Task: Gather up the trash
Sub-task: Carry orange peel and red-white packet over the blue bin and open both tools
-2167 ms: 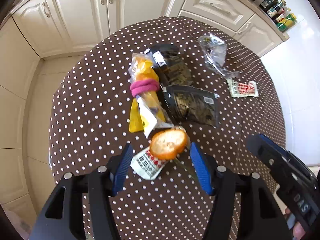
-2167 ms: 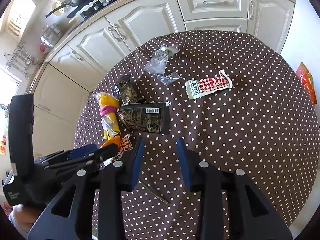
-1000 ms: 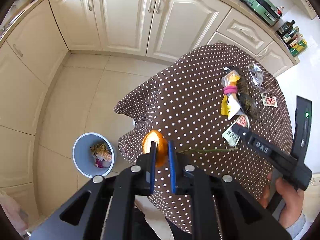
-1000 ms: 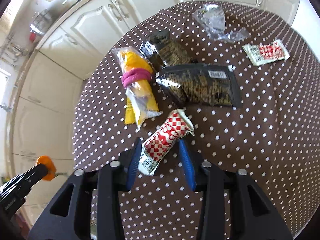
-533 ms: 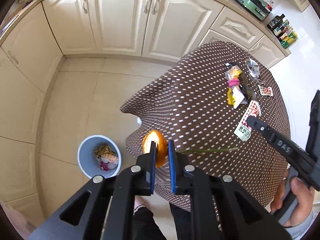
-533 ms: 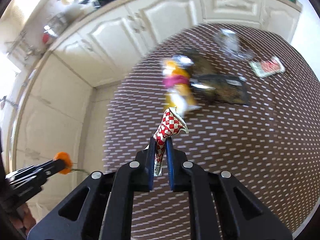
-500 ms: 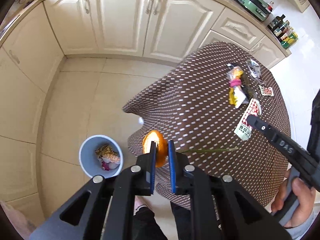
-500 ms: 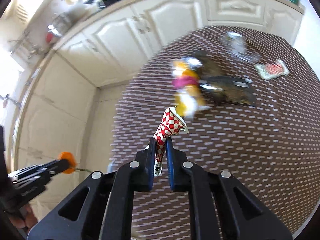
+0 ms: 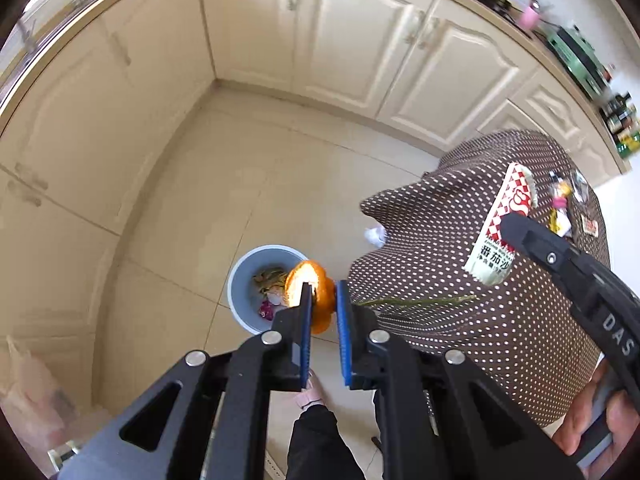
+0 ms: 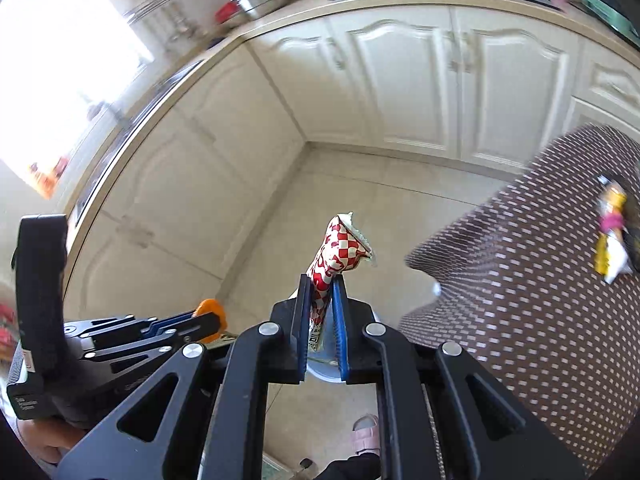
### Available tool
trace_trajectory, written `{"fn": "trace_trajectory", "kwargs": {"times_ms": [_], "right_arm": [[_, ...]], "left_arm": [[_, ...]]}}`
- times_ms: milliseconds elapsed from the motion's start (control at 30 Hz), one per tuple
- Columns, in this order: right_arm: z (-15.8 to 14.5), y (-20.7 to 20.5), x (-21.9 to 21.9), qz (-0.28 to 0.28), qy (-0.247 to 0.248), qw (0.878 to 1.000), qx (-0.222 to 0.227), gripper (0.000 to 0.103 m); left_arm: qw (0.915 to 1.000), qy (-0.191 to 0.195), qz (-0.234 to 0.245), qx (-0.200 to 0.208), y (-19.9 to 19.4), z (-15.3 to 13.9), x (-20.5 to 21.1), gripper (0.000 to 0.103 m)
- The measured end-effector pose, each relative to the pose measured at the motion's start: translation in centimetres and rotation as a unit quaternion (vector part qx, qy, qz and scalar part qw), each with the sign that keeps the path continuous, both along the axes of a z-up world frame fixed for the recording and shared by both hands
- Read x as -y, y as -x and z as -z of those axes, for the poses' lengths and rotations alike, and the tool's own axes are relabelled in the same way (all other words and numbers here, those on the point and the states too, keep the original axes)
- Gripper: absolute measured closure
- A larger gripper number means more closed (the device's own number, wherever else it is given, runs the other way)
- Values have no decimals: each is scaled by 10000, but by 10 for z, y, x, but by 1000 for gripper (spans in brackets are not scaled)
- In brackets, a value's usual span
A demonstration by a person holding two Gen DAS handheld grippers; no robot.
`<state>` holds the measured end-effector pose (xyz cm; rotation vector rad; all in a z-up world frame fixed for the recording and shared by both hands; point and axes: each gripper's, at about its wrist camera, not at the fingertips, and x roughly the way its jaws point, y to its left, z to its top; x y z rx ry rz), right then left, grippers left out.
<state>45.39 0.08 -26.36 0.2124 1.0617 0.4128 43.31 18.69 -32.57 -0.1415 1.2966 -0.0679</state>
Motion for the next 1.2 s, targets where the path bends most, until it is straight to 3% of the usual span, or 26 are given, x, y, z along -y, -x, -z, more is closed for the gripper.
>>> {"fn": "trace_trajectory", "kwargs": {"times_ms": [67,167,233,500,1000,1200], "right_arm": [[-3,-1,-14,-133,26,9999,43,93],[-5,0,-28,-253,54,9996,80,93],[-7,1,-36,-331,82,9994,101,93],[-6,4,-61,-527,130,9985,42,93],[-4,3,-89,-830,62,9965,-20,92],[-1,-1,-93,-883,12,9961,-62,87]], "left_arm": [[9999,10,-112,9,0,0,-10,89],[9996,60,-270,11,1,-1,-23,74],[9993,112,-354,20,3,-1,-28,70],[9977,282,-606,133,9,-10,-46,70],[9949,266,-929,300,24,-26,-71,65],[9940,227,-1013,339,25,-30,-76,63]]}}
